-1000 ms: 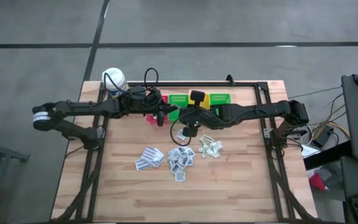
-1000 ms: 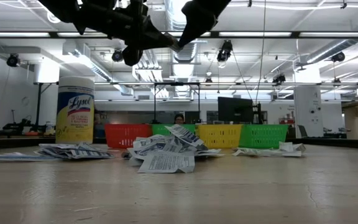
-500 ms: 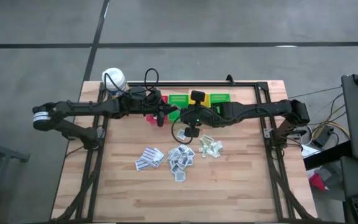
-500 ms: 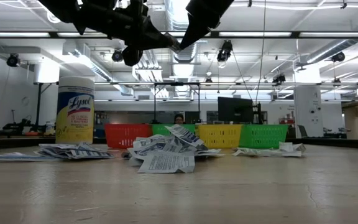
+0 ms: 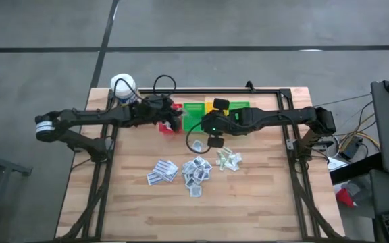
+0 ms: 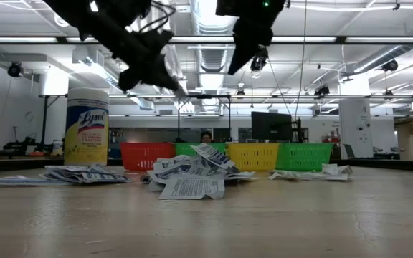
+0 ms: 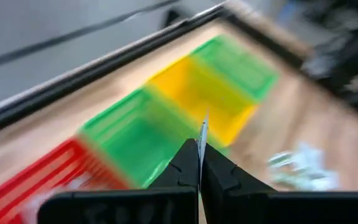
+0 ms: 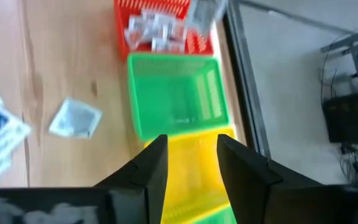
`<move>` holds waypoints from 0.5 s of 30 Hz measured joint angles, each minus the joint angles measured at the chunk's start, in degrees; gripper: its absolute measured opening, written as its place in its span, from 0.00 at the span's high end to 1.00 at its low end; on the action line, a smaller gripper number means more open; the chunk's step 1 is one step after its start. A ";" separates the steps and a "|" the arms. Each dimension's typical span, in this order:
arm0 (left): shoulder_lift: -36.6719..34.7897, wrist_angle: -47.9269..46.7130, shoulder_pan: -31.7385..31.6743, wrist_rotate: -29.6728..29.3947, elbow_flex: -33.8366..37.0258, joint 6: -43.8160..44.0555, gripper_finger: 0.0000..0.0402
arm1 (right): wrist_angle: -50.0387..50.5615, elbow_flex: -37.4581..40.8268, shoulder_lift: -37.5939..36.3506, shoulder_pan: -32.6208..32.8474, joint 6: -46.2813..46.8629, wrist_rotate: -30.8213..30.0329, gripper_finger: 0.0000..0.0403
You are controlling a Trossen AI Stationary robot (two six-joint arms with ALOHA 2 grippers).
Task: Pick & Place First Aid Supplies
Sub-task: Put the ointment pack into the red bin
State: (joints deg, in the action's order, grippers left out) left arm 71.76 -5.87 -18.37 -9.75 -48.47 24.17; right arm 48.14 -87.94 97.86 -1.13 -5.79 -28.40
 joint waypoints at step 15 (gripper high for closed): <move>6.77 -12.24 -9.83 9.16 0.00 10.10 1.00 | 7.02 0.00 0.00 -0.02 4.65 -0.09 0.75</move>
State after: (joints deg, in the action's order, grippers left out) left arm 78.53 -18.11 -28.21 -0.59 -48.47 34.26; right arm 55.16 -87.94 97.86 -1.15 -1.14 -28.49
